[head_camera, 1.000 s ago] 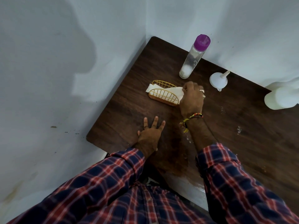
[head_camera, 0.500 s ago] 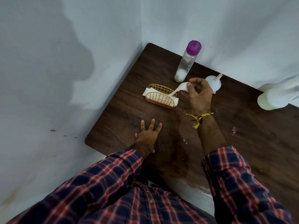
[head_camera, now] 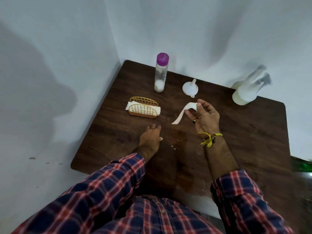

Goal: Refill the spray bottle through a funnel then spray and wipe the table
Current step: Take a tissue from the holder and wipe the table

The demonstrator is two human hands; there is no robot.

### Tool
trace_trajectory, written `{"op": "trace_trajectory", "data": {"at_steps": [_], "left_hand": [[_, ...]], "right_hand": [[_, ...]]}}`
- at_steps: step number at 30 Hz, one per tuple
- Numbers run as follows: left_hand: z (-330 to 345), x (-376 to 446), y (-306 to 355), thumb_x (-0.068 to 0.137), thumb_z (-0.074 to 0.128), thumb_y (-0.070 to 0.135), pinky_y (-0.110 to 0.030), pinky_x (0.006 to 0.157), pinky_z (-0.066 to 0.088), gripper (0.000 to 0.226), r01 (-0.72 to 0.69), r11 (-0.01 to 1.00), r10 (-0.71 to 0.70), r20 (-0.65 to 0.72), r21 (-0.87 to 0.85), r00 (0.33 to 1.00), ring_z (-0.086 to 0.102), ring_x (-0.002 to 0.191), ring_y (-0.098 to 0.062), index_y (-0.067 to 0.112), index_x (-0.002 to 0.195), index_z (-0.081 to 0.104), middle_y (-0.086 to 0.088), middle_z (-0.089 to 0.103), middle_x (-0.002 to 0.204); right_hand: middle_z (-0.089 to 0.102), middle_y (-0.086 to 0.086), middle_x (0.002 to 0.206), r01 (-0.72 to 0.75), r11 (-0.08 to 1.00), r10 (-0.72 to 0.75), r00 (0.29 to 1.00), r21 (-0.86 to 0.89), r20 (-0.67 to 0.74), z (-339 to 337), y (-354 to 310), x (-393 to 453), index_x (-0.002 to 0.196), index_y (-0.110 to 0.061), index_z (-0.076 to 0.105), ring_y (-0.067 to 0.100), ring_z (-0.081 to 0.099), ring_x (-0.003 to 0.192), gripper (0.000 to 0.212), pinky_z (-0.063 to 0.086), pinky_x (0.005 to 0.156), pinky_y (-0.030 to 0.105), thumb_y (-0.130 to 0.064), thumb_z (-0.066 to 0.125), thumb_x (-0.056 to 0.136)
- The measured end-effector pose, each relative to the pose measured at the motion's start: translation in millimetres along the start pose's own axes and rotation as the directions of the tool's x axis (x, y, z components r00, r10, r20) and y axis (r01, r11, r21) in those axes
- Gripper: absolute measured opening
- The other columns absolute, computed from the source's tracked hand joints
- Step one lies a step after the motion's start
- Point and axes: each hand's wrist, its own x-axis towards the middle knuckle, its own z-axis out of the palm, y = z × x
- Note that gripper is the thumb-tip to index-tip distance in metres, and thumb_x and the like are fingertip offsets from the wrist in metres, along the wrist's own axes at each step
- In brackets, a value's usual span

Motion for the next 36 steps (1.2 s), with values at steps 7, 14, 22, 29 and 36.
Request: {"op": "trace_trajectory", "data": {"at_steps": [7,14,22,29,36], "left_hand": [[7,16,-7,0.085,0.07,0.039,-0.051,0.118,0.02,0.097,0.139,0.99,-0.138,0.03,-0.002,0.99,0.004,0.149,-0.035,0.014,0.155,0.008,-0.011,0.003,0.163],[35,26,-30,0.075,0.051,0.08,-0.059,0.117,-0.009,0.128,0.076,0.979,-0.112,0.182,0.192,0.977,-0.03,0.142,-0.04,0.011,0.146,-0.031,-0.016,-0.038,0.153],[47,31,-36,0.087,0.03,0.074,-0.057,0.114,-0.015,0.103,0.062,0.984,-0.086,0.141,0.168,0.986,-0.031,0.142,-0.037,0.014,0.149,-0.027,-0.013,-0.036,0.155],[53,33,-36,0.095,0.025,0.064,-0.056,0.113,-0.015,0.089,0.077,0.985,-0.091,0.085,0.153,0.992,-0.032,0.142,-0.035,0.015,0.15,-0.025,-0.011,-0.034,0.156],[55,35,-34,0.095,0.027,0.062,-0.057,0.114,-0.015,0.088,0.096,0.986,-0.107,0.076,0.139,0.991,-0.031,0.143,-0.036,0.015,0.15,-0.024,-0.012,-0.033,0.156]], "right_hand": [[0.063,0.021,0.11,-0.004,0.997,0.011,0.996,-0.083,0.087,-12,-16,35,0.102,-0.004,0.062,0.033,0.068,0.095,0.009,0.058,0.082,0.051,-0.002,0.056,0.095],[0.061,0.015,0.121,0.07,0.129,-0.361,0.932,-0.989,0.019,-78,39,52,0.116,-0.01,0.066,0.033,0.058,0.112,0.029,0.042,0.098,0.034,-0.021,0.06,0.09],[0.03,0.026,0.153,0.35,-0.338,-0.014,0.926,-0.874,0.376,-65,112,65,0.146,0.004,0.034,0.038,0.024,0.145,0.054,0.021,0.119,0.048,-0.027,0.04,0.102],[0.016,0.028,0.157,0.201,-0.37,-0.074,0.967,-0.907,0.245,-44,108,110,0.151,0.001,0.021,0.042,0.014,0.147,0.064,0.013,0.12,0.051,-0.04,0.031,0.103],[0.023,0.033,0.153,0.349,-0.411,0.081,0.934,-0.842,0.347,-29,143,28,0.15,-0.004,0.029,0.047,0.021,0.144,0.066,0.018,0.116,0.055,-0.048,0.025,0.1]]}}
